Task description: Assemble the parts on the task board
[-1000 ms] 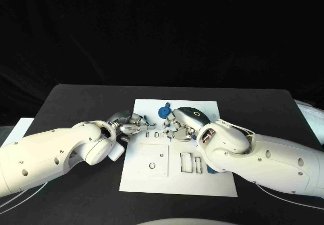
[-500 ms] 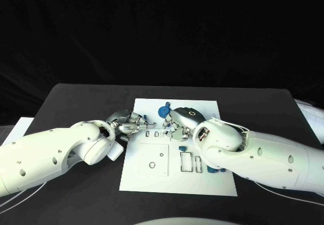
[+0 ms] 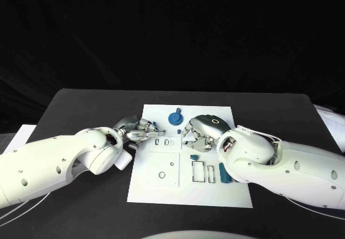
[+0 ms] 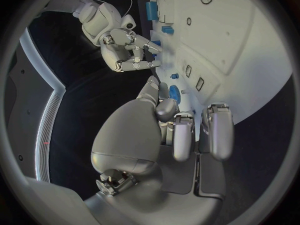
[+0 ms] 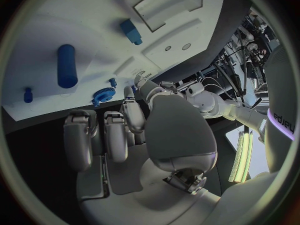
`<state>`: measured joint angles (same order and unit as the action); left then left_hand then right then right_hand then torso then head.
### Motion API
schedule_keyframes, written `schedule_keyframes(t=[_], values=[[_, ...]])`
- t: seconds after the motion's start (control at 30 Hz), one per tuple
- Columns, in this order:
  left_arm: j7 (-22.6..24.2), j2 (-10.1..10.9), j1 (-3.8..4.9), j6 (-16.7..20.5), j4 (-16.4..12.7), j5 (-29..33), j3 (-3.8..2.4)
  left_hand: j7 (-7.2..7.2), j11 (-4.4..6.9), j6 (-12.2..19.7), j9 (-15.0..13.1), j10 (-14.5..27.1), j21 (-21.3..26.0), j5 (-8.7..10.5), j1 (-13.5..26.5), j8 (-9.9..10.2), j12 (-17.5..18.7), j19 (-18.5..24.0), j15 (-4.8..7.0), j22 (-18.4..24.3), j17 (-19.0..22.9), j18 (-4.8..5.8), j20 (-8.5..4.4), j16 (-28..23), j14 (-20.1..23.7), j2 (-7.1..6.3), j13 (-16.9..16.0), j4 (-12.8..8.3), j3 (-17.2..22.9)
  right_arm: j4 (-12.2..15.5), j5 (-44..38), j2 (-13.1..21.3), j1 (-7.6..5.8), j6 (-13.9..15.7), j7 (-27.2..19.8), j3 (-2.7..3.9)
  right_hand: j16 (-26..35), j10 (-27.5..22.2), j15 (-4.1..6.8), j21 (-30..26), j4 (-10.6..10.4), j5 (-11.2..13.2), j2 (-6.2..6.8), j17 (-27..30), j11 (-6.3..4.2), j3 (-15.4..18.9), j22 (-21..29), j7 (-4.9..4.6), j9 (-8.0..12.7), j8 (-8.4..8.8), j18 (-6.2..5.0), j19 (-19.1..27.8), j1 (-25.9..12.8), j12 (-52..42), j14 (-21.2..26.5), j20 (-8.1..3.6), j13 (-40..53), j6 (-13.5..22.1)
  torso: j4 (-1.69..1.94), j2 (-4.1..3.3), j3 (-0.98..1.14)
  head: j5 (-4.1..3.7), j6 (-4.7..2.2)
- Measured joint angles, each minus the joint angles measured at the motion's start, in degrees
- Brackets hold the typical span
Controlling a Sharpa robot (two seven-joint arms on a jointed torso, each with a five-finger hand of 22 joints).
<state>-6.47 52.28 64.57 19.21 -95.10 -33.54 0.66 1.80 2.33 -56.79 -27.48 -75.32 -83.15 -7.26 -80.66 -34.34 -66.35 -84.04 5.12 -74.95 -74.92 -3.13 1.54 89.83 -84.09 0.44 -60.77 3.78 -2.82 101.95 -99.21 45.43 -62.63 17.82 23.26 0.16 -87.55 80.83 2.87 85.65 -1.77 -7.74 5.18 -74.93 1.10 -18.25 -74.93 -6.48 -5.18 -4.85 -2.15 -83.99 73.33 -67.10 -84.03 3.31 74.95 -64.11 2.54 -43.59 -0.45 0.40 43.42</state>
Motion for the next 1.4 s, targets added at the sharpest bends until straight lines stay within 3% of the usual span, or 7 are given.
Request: schedule_keyframes(t=[0.23, 0.47, 0.87, 1.4], values=[[0.32, 0.0, 0.0, 0.0, 0.11, 0.13, 0.0, 0.0, -0.02, 0.0, 0.01, 0.02, 0.0, 0.0, -0.18, 0.0, 0.0, 0.0, 0.0, 0.01, 0.0, 0.0, 0.0, 0.0, 0.0, 0.18, 0.01, -0.06, 0.38, 3.43, 0.48, 4.05, -0.11, -1.19, 0.23, 0.12, 0.0, -0.41, 0.0, 0.0, -0.89, 0.89, 1.13, 0.01, 0.41, 0.89, 0.0, -0.14, 0.14, 0.46, 0.0, 0.0, -0.87, 0.93, 0.0, 0.0, -0.06, 0.54, -0.01, 0.02, 0.01, -0.4, 0.0], [0.63, 0.08, 0.0, 0.0, 0.05, 0.23, 0.0, 0.0, -0.07, 0.0, 0.01, 0.07, 0.0, 0.0, -0.23, 0.0, 0.0, 0.14, 0.0, 0.01, 0.01, 0.0, -0.13, 0.0, 0.0, 0.24, 0.21, -0.06, 0.38, 4.89, 1.07, 6.42, 0.09, -3.15, 1.36, 0.11, 0.0, -0.62, 0.0, 0.0, -1.33, 1.2, 1.18, 0.01, 0.62, 1.01, 0.01, -0.14, 0.21, 0.67, 0.0, 0.0, -0.93, 1.43, 0.0, 0.0, -0.46, 0.54, -0.02, 0.01, -0.03, -0.58, 0.05], [1.1, 0.13, -0.01, 0.0, -0.13, 0.37, 0.01, 0.0, -0.08, 0.0, 0.02, 0.08, 0.0, 0.0, -0.23, 0.0, 0.0, 0.21, 0.0, 0.02, 0.01, -0.01, -0.2, 0.0, 0.0, 0.24, 0.42, -0.06, 0.38, 4.91, 1.57, 6.05, 1.17, -5.34, 2.84, -0.05, 0.0, -0.62, 0.0, 0.0, -1.58, 1.2, 1.63, 0.02, 0.62, 1.27, 0.02, -0.32, 0.26, 0.66, 0.0, 0.0, -1.38, 1.71, 0.0, 0.0, -0.52, 0.72, 0.15, -0.04, -0.08, -0.81, 0.18], [1.19, 0.31, -0.01, 0.03, 0.03, 0.45, 0.01, 0.0, -0.09, 0.0, 0.03, 0.09, 0.0, 0.0, -0.23, 0.0, 0.25, 0.21, 0.0, 0.03, 0.02, -0.01, -0.2, 0.0, 0.0, 0.23, 0.6, -0.06, 0.38, 6.1, 1.85, 6.4, 1.6, -6.18, 3.43, -0.08, 0.0, -0.62, -0.22, 0.0, -3.33, 0.05, 2.16, 0.03, 0.62, 1.8, 0.03, -0.31, 0.26, 0.66, 0.0, 0.0, -1.91, 1.71, 0.22, 0.0, -0.52, 0.72, 0.13, -0.05, -0.03, -0.41, 0.59]])
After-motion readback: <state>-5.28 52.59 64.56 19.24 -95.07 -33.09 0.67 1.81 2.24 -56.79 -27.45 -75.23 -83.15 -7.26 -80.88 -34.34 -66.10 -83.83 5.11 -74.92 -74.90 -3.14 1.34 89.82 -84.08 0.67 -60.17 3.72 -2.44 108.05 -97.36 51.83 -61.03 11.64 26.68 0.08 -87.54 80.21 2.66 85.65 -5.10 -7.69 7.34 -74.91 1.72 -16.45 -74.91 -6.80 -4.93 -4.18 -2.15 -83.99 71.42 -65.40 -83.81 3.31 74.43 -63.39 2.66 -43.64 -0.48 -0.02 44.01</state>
